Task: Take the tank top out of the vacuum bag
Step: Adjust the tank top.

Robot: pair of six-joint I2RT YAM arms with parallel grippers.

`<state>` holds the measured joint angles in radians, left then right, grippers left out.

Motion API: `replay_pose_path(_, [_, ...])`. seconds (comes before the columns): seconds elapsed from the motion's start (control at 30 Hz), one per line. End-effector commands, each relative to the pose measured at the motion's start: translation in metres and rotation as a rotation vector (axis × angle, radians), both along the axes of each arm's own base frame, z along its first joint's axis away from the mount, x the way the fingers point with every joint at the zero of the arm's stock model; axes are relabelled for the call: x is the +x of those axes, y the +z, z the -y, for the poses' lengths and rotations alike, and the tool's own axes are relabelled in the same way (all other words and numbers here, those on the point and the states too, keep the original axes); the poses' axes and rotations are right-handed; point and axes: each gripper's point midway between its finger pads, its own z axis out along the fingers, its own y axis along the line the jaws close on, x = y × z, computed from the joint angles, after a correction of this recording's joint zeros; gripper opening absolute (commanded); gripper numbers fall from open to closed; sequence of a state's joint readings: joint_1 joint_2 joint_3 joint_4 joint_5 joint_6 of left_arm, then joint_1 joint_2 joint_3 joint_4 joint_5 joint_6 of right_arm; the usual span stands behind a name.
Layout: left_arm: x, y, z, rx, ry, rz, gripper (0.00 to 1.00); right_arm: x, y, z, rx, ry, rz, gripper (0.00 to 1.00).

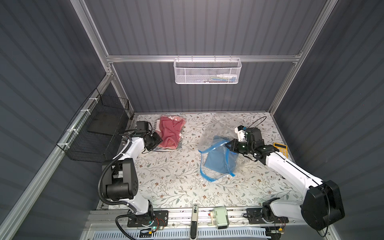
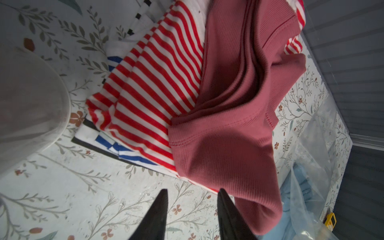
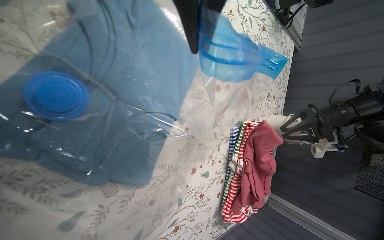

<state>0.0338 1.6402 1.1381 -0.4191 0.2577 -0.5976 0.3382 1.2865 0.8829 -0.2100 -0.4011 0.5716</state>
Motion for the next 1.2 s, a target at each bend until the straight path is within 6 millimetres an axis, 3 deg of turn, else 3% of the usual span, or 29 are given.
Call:
replay_pose_path(0.0, [0.003, -0.017, 0.003, -0.048, 0.020, -0.028, 0.41, 0.002, 0.008, 0.000, 0.002, 0.003, 0.014, 0.00])
replay_pose_path(0.4, [0.016, -0.032, 0.006, -0.078, 0.020, -0.033, 0.40, -0.002, 0.006, 0.004, -0.007, -0.006, 0.011, 0.00])
replay_pose_path(0.8, [0.031, -0.031, 0.006, -0.087, 0.023, -0.022, 0.38, -0.005, 0.002, 0.007, -0.029, -0.011, 0.010, 0.00])
replay_pose_path(1.17, [0.032, -0.039, 0.014, -0.122, -0.006, -0.043, 0.38, -0.006, 0.003, 0.009, -0.033, -0.015, 0.016, 0.00])
